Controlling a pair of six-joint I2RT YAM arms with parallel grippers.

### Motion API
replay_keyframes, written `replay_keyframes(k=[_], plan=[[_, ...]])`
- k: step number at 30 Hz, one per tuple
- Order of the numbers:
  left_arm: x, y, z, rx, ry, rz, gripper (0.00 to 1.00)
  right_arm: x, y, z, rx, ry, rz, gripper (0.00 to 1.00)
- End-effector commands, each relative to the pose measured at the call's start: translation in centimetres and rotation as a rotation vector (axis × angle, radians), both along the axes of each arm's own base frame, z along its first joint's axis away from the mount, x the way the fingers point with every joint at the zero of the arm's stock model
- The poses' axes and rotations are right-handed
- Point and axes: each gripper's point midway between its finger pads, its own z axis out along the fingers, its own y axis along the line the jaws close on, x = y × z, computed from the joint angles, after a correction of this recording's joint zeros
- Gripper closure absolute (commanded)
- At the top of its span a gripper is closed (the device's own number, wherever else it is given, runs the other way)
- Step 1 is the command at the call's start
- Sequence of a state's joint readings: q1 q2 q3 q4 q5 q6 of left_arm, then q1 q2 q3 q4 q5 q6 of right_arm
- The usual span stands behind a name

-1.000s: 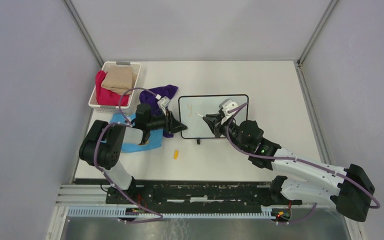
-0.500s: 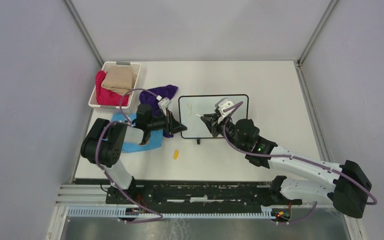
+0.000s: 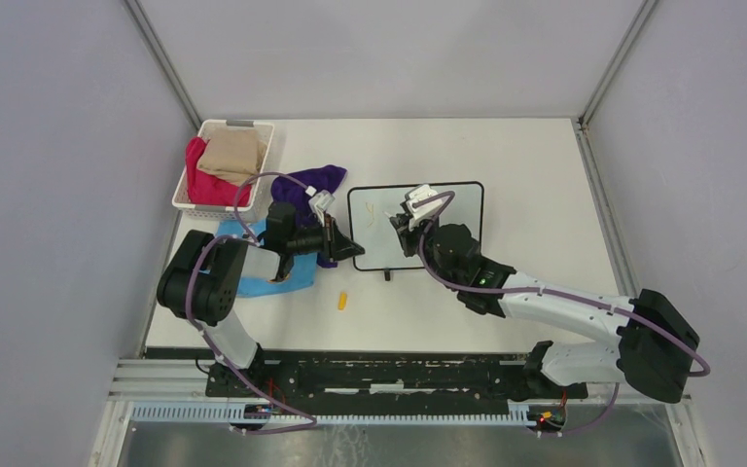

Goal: Write a sentence on the whiteboard

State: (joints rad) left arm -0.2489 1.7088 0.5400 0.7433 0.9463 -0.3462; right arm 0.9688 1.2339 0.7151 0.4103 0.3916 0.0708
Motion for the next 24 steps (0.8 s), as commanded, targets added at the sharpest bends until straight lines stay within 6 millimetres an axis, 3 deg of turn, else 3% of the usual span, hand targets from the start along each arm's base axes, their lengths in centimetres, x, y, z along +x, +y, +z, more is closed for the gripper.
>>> replay_keyframes(k=[1,10,15,21,24], plan=[[0.3,-0.4,0.4,-0.006,-0.036,-0.018,0.78,1.2,0.8,3.7,0.085,-0.064,-0.042,1.00],[0.4,-0.5,0.4,0.004,-0.035,-0.015,0.77,1.6,1.6,2.9,0.062,-0.047,-0.040,1.00],[0.9,-0.5,2.0,-0.011,-0.068,0.004,0.61,0.8,1.4,3.1,0.074,-0.048,-0.010,1.00],[1.6,-0.4,4.0,-0.091,-0.072,0.029,0.58,-0.6,1.4,3.7,0.095,-0.058,0.063,1.00],[1.9,-0.9,5.9,-0.184,-0.098,0.015,0.58,-1.2,1.5,4.0,0.102,-0.060,0.093,1.00]])
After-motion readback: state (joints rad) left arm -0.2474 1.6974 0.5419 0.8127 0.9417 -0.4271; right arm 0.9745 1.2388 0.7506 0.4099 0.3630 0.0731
